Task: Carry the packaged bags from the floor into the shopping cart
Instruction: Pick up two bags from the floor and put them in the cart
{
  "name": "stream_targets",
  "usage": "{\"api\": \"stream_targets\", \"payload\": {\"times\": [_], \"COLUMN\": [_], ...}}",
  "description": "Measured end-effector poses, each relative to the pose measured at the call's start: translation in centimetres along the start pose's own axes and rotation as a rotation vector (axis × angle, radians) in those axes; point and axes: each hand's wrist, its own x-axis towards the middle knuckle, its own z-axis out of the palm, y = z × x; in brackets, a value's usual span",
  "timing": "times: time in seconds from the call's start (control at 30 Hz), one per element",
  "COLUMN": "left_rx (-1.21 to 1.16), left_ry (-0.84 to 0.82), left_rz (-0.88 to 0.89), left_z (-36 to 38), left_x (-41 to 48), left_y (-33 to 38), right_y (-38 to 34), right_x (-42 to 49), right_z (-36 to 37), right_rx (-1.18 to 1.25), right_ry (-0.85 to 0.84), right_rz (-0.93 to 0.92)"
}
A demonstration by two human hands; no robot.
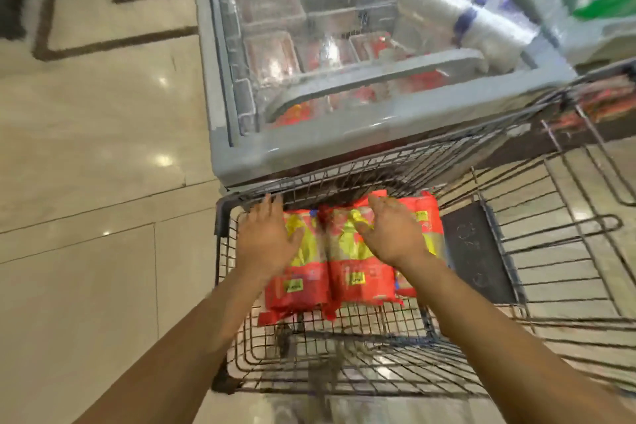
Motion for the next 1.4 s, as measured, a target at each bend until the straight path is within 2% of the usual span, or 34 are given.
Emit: {"api": "stream_targets", "payload": {"times": [0.03,0.07,0.13,0.2,0.3,0.47,0.6,0.83,1.0,1.13,1.4], "left_rx": [0.062,0.089,0.153,0.169,0.158,0.195,0.209,0.166,0.144,0.125,0.095], "left_ry": [0.035,0.045,0.171,0.277,0.351,0.489,0.566,0.642,0.686,0.716,0.685], "left_rz": [0.048,0.067,0.134,0.156,0.124,-0.079,-0.303,-0.679,-0.975,-1.183,-1.631], "left_z": [-3.5,-4.0,-11.0,-15.5,-22.3,-29.8,-32.8,-33.0,-30.7,-28.6,-23.7], "left_x": [-1.8,-1.9,-6.7,-10.0,-16.0,-25.1,-32.4,-45.6,-54.7,-60.8,-69.5], "left_y": [0.5,0.9,0.7,0.4,-1.8,-8.9,-15.2,-23.0,-25.0,-22.7,-13.1], "right_y": [-1.6,-2.1,-7.1,-10.9,-17.1,-28.0,-36.3,-48.0,-51.9,-52.2,-48.6], "right_x": [-2.1,-2.5,-8.2,-11.7,-16.6,-23.0,-27.1,-36.2,-43.3,-47.6,-55.4], "right_z": [-2.9,-3.7,-9.6,-12.8,-16.6,-19.1,-18.2,-14.6,-11.4,-9.2,-7.0], "right_rx": [-0.023,-0.045,-0.094,-0.131,-0.144,-0.173,-0.197,-0.237,-0.297,-0.325,-0.320], "right_ry": [0.053,0.092,0.212,0.290,0.365,0.454,0.399,0.307,0.201,0.103,-0.141], "right_rz": [-0.030,-0.056,-0.158,-0.225,-0.355,-0.598,-0.799,-1.173,-1.495,-1.710,-2.063]}}
